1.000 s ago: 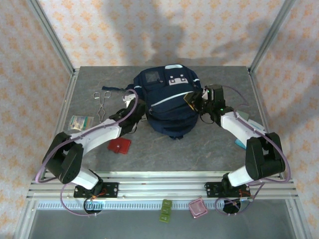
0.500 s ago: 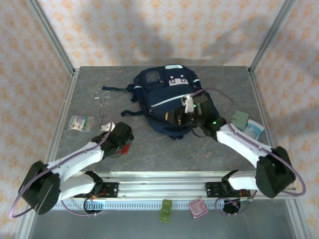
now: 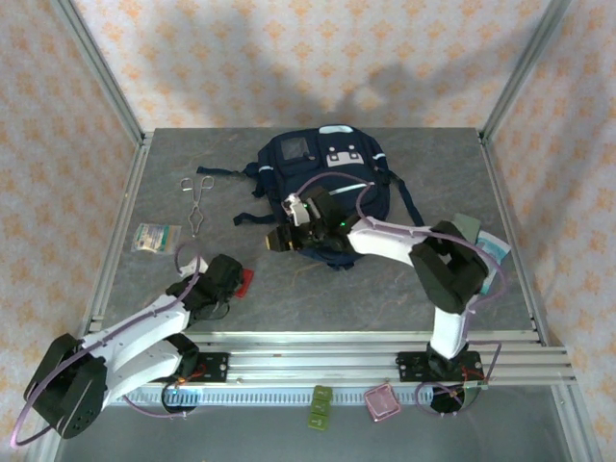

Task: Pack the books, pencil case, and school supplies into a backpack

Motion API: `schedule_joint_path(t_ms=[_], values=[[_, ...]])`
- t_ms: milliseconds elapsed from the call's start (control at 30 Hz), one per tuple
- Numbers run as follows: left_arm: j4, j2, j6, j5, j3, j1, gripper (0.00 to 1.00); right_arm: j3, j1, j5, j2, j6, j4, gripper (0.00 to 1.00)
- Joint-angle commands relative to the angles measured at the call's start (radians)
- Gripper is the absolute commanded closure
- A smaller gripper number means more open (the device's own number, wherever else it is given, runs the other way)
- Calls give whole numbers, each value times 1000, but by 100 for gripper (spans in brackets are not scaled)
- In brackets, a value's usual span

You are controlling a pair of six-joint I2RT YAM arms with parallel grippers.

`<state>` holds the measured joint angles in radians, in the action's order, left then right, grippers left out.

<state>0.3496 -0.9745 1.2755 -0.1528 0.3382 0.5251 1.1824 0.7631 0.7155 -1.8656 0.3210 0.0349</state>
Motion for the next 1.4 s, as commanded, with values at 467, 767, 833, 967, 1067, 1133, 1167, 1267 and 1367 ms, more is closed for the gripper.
schedule_joint_path(t_ms=[467, 767, 833, 967, 1067, 1133, 1167, 1267, 1367], values=[[-240, -369, -231, 207, 68, -12, 82, 54, 8, -24, -146, 29, -3, 45], [-221, -356, -251, 191, 68, -12, 84, 109, 10, -57, -245, 77, 47, 44], [-222, -358, -249, 193, 64, -13, 84, 123, 14, -71, -264, 77, 50, 44], [-222, -356, -252, 192, 62, -12, 84, 104, 21, -152, -245, 73, 58, 43], [-220, -352, -250, 184, 61, -11, 84, 69, 19, -210, -181, 66, 67, 42], [-215, -354, -251, 180, 60, -12, 84, 64, 14, -212, -150, 62, 67, 42], [-215, -355, -251, 179, 58, -12, 84, 67, 13, -219, -145, 58, 64, 41], [-216, -355, -249, 179, 51, -11, 85, 84, 8, -224, -158, 54, 53, 41], [-219, -351, -250, 179, 47, -11, 85, 109, 5, -205, -193, 53, 56, 41]])
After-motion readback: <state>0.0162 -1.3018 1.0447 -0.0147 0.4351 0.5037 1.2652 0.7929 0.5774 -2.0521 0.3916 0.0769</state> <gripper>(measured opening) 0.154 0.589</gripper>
